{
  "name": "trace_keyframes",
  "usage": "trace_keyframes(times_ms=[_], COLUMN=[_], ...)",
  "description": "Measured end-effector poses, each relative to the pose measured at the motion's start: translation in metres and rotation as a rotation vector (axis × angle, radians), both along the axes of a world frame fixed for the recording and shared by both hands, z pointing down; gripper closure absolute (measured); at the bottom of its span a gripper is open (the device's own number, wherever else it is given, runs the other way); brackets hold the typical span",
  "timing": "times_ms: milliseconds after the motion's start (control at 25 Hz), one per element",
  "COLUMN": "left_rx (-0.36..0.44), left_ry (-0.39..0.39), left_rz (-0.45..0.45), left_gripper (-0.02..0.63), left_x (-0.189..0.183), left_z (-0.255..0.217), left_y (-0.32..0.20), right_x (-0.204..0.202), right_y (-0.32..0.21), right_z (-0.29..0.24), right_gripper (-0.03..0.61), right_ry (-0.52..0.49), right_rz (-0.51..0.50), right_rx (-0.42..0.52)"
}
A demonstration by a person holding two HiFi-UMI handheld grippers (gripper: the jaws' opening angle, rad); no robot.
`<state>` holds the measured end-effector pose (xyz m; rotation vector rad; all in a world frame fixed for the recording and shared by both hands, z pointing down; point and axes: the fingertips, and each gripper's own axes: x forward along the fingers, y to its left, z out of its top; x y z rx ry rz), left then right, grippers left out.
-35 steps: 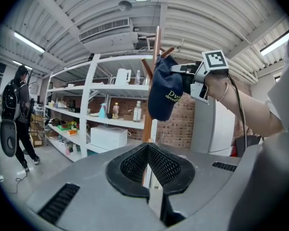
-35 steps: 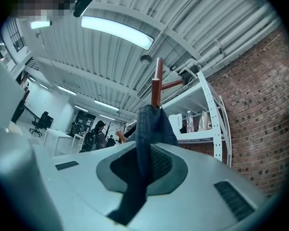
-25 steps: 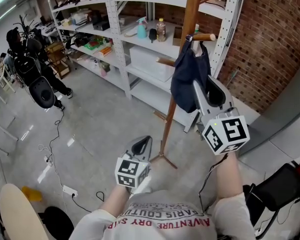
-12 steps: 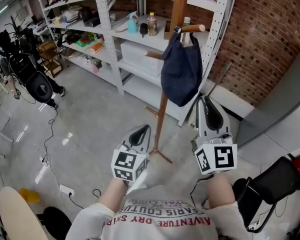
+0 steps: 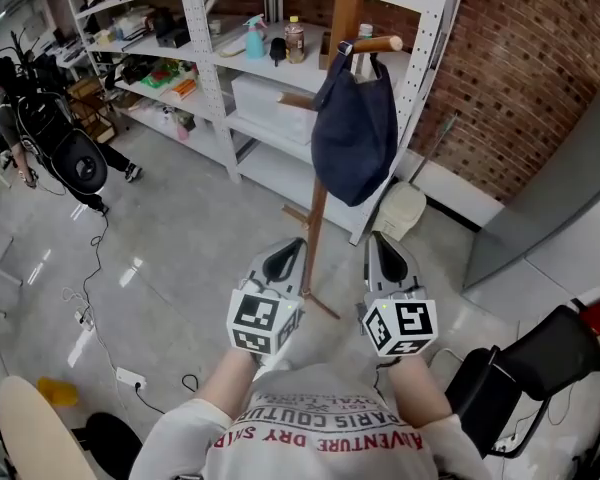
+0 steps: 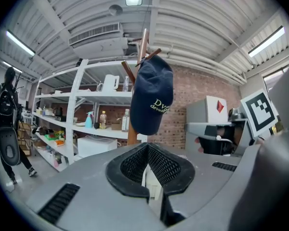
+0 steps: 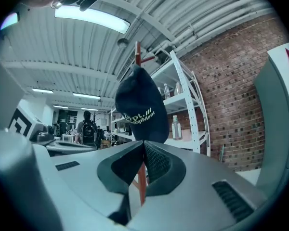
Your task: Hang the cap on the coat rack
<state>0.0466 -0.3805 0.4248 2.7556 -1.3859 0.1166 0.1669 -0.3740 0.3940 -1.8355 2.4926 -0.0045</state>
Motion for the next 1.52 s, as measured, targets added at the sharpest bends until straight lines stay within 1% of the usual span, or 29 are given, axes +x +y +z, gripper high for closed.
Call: trace_keyframes(times_ms=[120, 280, 480, 840, 1320, 1520], left_rx=[-0.012, -0.025, -0.032, -0.035, -0.046, -0.048], left_ry=[0.012, 0.025, 0.027, 0.031, 0.023, 0.036], left_rz=[0.012, 0.021, 0.025, 0.004, 0.001, -0.013], left_gripper=[0.607, 0.607, 0.607, 0.607, 0.607, 0.607], left_x=[0.007, 0.011, 0.015, 0.009, 0.01, 0.008], left_z=[0.0, 0.005, 0.009, 0.01, 0.013, 0.014], left_y=[0.001, 0.004, 0.003, -0.005, -0.005, -0.006], right_x=[-0.01, -0.017, -0.022, -0.02, -0.011, -0.01], right_y=[0.0, 0.002, 0.0, -0.008, -0.008, -0.008], right_z=[0.021, 0.033, 0.035, 0.034, 0.035, 0.034], right_gripper=[0.564, 0.565, 0.565, 0.565, 0.565, 0.565], right_ry=[0.025, 0.034, 0.057, 0.072, 0.026, 0.043], right_rz=[-0.009, -0.016, -0.027, -0.029, -0.023, -0.022], right_rx=[-0.048, -0.069, -0.064, -0.069, -0.09, -0.082])
